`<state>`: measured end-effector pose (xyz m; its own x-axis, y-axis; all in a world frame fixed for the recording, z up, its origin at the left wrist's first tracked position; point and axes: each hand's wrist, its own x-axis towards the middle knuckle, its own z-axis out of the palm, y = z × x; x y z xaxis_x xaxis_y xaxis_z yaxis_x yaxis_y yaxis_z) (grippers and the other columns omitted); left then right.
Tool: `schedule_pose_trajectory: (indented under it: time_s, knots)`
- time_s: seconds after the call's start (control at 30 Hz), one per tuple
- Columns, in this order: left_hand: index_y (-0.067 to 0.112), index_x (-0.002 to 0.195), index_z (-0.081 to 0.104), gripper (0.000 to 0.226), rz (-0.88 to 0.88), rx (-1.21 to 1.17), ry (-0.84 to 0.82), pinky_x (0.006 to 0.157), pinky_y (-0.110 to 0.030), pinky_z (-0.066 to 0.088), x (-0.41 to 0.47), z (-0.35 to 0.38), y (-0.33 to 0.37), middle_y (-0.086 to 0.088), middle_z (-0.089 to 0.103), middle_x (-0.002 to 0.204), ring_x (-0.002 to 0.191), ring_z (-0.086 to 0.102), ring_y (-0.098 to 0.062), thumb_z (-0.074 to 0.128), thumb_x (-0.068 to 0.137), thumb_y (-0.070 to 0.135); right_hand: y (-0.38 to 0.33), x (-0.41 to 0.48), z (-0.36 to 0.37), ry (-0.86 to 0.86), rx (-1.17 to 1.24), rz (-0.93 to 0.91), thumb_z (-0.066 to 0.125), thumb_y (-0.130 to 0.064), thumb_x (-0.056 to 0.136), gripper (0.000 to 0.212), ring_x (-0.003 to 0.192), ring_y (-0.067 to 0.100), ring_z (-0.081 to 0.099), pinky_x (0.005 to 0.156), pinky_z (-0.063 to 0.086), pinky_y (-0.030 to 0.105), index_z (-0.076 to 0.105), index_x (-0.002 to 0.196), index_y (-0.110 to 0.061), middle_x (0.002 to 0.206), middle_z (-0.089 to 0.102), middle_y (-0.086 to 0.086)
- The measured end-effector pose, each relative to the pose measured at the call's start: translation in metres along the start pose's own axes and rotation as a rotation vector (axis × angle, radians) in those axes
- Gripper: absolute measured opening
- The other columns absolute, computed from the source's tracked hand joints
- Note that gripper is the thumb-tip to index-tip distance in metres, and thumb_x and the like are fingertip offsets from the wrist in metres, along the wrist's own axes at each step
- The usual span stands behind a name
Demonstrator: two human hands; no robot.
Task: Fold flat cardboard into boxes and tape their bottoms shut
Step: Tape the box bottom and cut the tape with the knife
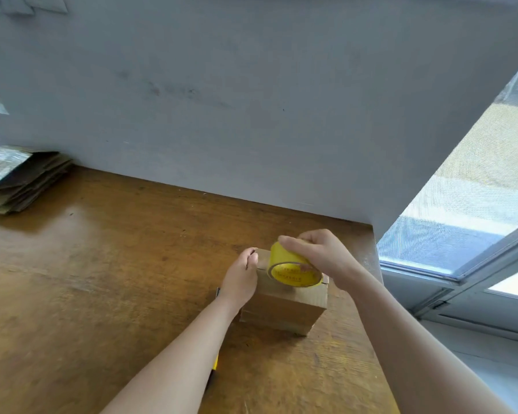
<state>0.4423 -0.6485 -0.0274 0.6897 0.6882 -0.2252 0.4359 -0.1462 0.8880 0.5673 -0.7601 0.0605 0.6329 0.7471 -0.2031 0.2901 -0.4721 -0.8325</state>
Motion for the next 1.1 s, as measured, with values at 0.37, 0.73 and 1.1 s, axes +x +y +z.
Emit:
schedule_pose_trajectory:
  time_s: [0.37, 0.73, 1.1]
  knots:
    - [0.019, 0.144, 0.036, 0.045, 0.025, 0.161, 0.045, 0.105, -0.036, 0.037, 0.002, 0.006, 0.002, -0.004, 0.045, 0.144, 0.131, 0.042, -0.022, 0.022, 0.104, 0.034, 0.028, -0.016, -0.033, 0.178, -0.145, -0.094, 0.071, -0.050, 0.079, 0.052, 0.045, 0.007, 0.034, 0.043, 0.027, 0.020, 0.051, 0.051, -0.011, 0.044, 0.035, -0.010]
    - [0.019, 0.147, 0.032, 0.047, 0.048, 0.286, 0.063, 0.107, -0.038, 0.034, 0.003, 0.017, -0.003, -0.003, 0.041, 0.148, 0.134, 0.039, -0.022, 0.021, 0.104, 0.036, 0.043, -0.019, -0.064, 0.299, -0.611, -0.112, 0.064, -0.050, 0.080, 0.050, 0.056, 0.021, 0.042, 0.049, 0.027, 0.029, 0.047, 0.048, -0.015, 0.049, 0.041, -0.002]
    - [0.018, 0.142, 0.040, 0.044, 0.140, 0.388, 0.165, 0.100, -0.034, 0.042, 0.000, 0.025, -0.007, -0.003, 0.052, 0.139, 0.126, 0.049, -0.021, 0.025, 0.104, 0.032, 0.067, -0.010, -0.069, 0.273, -0.708, -0.070, 0.062, -0.058, 0.080, 0.057, 0.053, 0.018, 0.043, 0.046, 0.026, 0.026, 0.042, 0.050, -0.014, 0.052, 0.046, -0.002]
